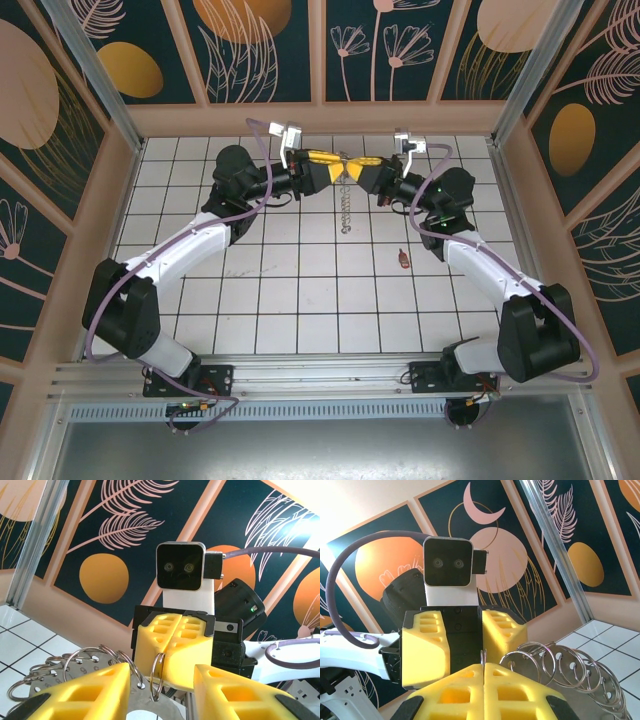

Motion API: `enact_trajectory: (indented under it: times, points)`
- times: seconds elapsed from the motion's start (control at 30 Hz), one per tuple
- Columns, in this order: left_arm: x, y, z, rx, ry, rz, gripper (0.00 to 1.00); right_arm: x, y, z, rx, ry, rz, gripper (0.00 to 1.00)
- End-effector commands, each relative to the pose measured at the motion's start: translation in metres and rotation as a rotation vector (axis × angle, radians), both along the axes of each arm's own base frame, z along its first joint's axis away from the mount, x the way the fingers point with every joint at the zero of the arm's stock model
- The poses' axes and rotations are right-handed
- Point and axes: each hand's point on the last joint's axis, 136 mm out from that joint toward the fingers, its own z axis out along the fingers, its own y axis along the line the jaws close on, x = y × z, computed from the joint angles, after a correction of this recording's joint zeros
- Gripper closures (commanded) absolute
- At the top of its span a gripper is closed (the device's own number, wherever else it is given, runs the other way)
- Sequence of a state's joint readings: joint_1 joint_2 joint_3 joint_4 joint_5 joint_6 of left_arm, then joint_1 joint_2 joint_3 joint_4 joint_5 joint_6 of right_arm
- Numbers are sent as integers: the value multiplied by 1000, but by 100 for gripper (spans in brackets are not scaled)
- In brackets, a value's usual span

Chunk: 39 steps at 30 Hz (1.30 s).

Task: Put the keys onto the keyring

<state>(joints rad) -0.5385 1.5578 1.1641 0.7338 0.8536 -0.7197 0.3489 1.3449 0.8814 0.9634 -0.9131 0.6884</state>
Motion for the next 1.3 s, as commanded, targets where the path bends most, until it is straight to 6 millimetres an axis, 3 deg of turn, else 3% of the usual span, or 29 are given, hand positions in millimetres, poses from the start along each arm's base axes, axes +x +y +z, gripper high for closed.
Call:
enact_trajectory:
  times: [0.0,0.13,0.63,0.83,0.97,1.03,1.1,1.17,1.27]
  points:
    - [-4,-1,0,-17,-20,-24,64,-8,0,29,47,-104,4,100]
    - [-5,-1,-2,-17,-17,-27,70,-7,0,29,44,-100,2,100]
    - [-8,-6,-5,-21,-13,-50,76,-5,2,27,41,-96,2,100]
    - [-9,-10,-6,-16,-16,-66,86,-4,2,27,35,-94,-4,100]
    - [-8,-12,-9,-6,-14,-61,100,-3,3,27,31,-92,-5,100]
    - [-6,-12,-11,6,-13,-49,100,0,2,25,26,-83,-15,100]
    - [-4,-11,-13,27,-28,-24,100,5,-2,24,18,-65,-41,75]
    - [0,-9,-16,68,-56,14,100,8,-11,23,7,-54,-76,58]
    - [4,-6,-21,147,-116,72,100,9,-27,17,-18,-34,-140,51]
